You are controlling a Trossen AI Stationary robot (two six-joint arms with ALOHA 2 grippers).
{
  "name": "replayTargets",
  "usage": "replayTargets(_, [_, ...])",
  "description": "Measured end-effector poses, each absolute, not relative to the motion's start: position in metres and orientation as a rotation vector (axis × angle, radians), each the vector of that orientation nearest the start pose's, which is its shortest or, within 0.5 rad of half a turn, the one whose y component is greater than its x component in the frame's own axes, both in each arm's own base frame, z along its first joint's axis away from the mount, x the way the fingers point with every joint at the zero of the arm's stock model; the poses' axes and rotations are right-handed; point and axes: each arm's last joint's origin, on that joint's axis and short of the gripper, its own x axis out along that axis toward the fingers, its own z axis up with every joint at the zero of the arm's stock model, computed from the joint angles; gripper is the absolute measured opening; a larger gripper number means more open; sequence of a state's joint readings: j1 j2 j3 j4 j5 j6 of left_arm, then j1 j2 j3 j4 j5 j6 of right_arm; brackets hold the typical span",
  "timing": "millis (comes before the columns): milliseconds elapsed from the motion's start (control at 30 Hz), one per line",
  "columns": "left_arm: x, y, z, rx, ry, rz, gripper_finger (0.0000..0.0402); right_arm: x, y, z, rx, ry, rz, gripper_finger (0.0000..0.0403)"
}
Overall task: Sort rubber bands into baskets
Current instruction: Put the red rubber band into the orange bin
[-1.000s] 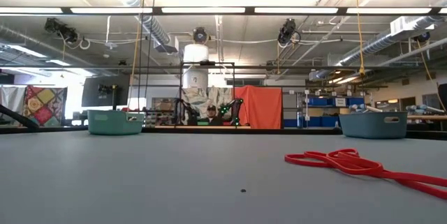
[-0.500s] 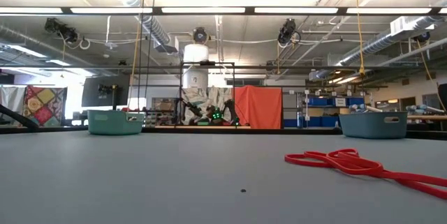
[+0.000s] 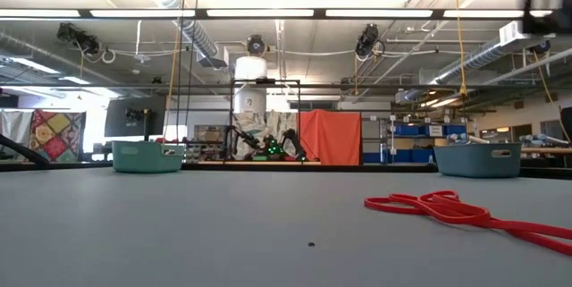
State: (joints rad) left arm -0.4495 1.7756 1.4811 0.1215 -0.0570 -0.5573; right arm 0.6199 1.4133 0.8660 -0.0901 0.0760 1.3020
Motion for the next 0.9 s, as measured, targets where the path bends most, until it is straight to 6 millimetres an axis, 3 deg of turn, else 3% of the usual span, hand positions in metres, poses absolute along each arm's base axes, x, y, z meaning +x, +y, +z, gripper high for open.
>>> replayTargets(167, [0.377,-0.181,0.317,-0.462,0.399,-0.292,0.0019,0.209,0.161,0.212,0.882,1.232,-0.095,0.0008])
replayTargets(500, [0.384,-0.181,0.303,-0.439,0.411,-0.199,0.0019,0.15,0.155,0.207,0.671,1.706,-0.293,0.001])
replayTargets(733, [0.396,-0.187,0.287,-0.445,0.388,-0.189,0.0019,0.137,0.161,0.206,0.605,1.703,-0.348,0.0016])
replayTargets(900, [0.4,-0.189,0.283,-0.453,0.365,-0.199,0.0031,0.136,0.165,0.206,0.631,1.662,-0.369,0.0066])
